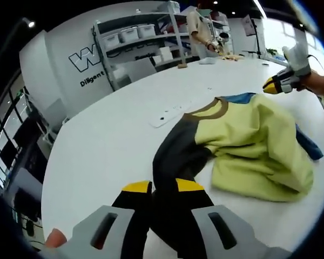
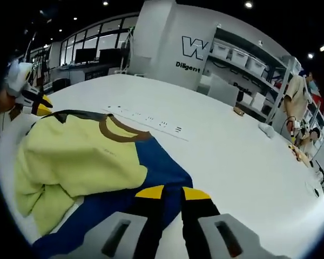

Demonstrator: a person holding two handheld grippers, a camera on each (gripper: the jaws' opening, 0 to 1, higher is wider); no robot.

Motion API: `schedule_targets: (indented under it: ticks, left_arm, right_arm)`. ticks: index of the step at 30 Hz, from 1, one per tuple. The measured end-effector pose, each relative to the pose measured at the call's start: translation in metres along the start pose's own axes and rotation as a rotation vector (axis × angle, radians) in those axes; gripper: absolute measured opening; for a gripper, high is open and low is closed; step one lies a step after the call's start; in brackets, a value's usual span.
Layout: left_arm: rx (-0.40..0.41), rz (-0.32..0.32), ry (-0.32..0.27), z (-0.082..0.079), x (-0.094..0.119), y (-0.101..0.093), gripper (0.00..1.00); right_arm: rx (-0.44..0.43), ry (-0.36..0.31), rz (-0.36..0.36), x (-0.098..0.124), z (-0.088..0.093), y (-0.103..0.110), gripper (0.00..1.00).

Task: Fold the garment on the visible template until the final outline fits inside the template.

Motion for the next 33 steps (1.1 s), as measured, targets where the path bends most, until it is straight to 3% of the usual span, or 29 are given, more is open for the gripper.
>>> schedule_targets:
  ticks: [6,15,23,33]
  left_arm:
    - [0.008,-0.003,0.0,0.006,0.014,-0.003,0.12]
    - [0.033,0.004,0.018,0.034,0.04,-0.02,0.12]
    - [0.061,0.01,0.013,0.046,0.056,-0.032,0.11]
    - [0.086,0.032,0.029,0.067,0.07,-0.055,0.11]
  right_arm:
    - [0.006,-0.008,-0.013,0.016,0.001,0.012,0.08]
    - [0.027,-0.015,-0.045,0.041,0.008,0.039,0.07]
    - [0.033,-0.015,-0.072,0.061,0.015,0.06,0.07]
    - [0.066,-0.003,-0.153,0.09,0.027,0.099,0.06]
Point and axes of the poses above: the point that each gripper's makers call its tool centre point, and the gripper's own axes: x roughly backward along the fingers, y roughly to its left, z roughly out of its underside, the point moved 8 cm from there along x, roughly backward along the fingers, and after that the axes turned 7 degrees about x, right-handed, at the moved point
